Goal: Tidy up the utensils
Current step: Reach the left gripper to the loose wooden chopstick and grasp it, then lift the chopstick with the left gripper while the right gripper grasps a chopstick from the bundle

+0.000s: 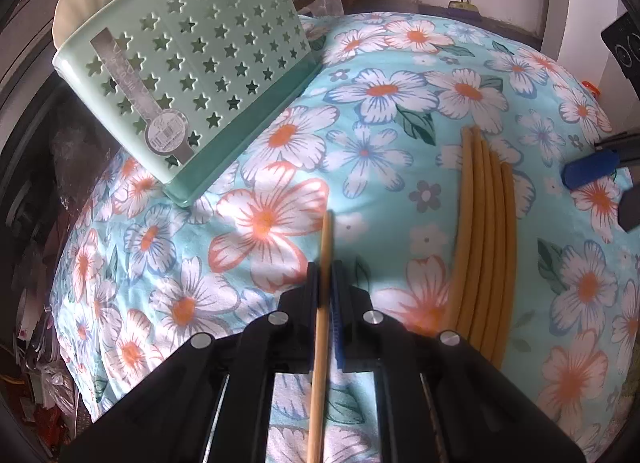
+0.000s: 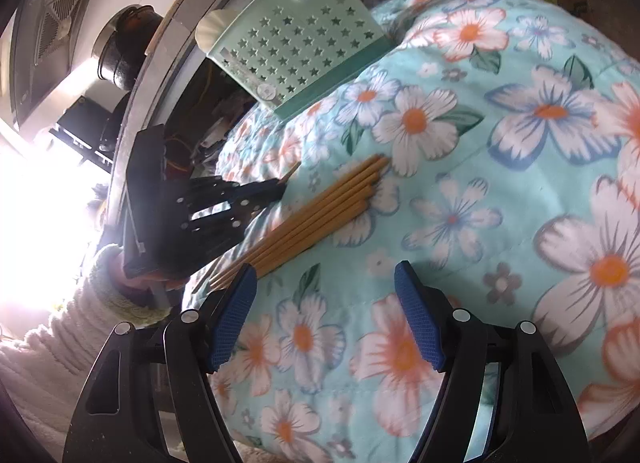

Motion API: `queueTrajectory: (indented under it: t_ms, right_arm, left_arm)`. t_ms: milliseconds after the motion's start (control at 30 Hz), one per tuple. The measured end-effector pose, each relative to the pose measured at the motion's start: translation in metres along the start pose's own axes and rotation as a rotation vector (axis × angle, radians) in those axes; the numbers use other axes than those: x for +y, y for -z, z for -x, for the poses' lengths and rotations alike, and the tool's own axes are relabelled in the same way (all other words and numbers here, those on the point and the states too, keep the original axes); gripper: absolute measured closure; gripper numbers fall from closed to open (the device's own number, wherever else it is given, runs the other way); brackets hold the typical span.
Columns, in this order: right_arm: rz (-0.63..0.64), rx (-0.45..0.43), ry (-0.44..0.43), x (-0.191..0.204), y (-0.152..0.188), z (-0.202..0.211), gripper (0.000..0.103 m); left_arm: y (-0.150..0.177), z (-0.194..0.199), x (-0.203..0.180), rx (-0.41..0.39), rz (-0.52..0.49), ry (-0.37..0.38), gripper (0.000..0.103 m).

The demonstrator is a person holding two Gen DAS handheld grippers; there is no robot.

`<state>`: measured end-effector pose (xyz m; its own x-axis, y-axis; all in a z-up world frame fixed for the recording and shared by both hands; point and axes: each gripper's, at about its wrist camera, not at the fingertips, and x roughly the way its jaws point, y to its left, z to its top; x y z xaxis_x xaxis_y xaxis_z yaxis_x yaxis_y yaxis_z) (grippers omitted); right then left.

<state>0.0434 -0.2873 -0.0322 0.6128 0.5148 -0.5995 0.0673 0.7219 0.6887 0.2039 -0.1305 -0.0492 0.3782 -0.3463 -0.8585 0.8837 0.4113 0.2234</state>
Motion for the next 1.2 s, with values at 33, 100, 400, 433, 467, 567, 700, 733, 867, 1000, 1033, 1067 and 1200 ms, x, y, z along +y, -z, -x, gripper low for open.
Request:
queueTrajectory:
  t_ms: [33,100,400,433,467,567,700,733,867,1000,1033,1067,1200]
  right_arm:
    - [-0.006,0.006,-0.009,0.002,0.001,-0.002,0.035]
    - [-0.018,0.019,-0.028,0.006,0.003,-0.004,0.035]
    - [-0.087,0.055,-0.088,0.013,0.008,-0.013,0.035]
    - [-0.091,0.055,-0.087,0.013,0.008,-0.014,0.035]
    - [-0.094,0.056,-0.086,0.013,0.008,-0.014,0.035]
    - [-0.108,0.056,-0.084,0.013,0.007,-0.014,0.035]
    - [-0.123,0.053,-0.079,0.012,0.006,-0.017,0.035]
    - [-0.125,0.053,-0.077,0.012,0.005,-0.017,0.035]
    - [-0.132,0.053,-0.074,0.010,0.006,-0.018,0.035]
    - [-0.142,0.051,-0.075,0.008,0.006,-0.019,0.035]
    - [-0.144,0.050,-0.076,0.008,0.006,-0.019,0.036]
    - [-0.147,0.050,-0.077,0.007,0.006,-0.019,0.036]
    - [-0.159,0.044,-0.075,0.003,0.005,-0.019,0.039]
  left_arm:
    - [0.001,0.000,0.000,-0.003,0.004,-0.002,0.097]
    - [0.000,0.000,-0.001,-0.006,0.012,-0.009,0.097]
    - [-0.001,-0.003,-0.003,-0.017,0.043,-0.017,0.096]
    - [0.000,-0.003,-0.004,-0.023,0.045,-0.020,0.096]
    - [0.001,-0.002,-0.004,-0.028,0.044,-0.023,0.096]
    - [0.003,0.002,-0.004,-0.042,0.050,-0.024,0.097]
    - [0.003,0.006,0.002,-0.055,0.074,-0.020,0.098]
    - [0.003,0.007,0.004,-0.057,0.079,-0.023,0.098]
    - [0.003,0.013,0.012,-0.058,0.113,-0.041,0.098]
    - [0.003,0.027,0.024,-0.073,0.152,-0.070,0.098]
    - [0.004,0.031,0.026,-0.078,0.160,-0.076,0.098]
    - [0.004,0.036,0.030,-0.084,0.173,-0.082,0.098]
    - [0.008,0.062,0.039,-0.123,0.213,-0.115,0.098]
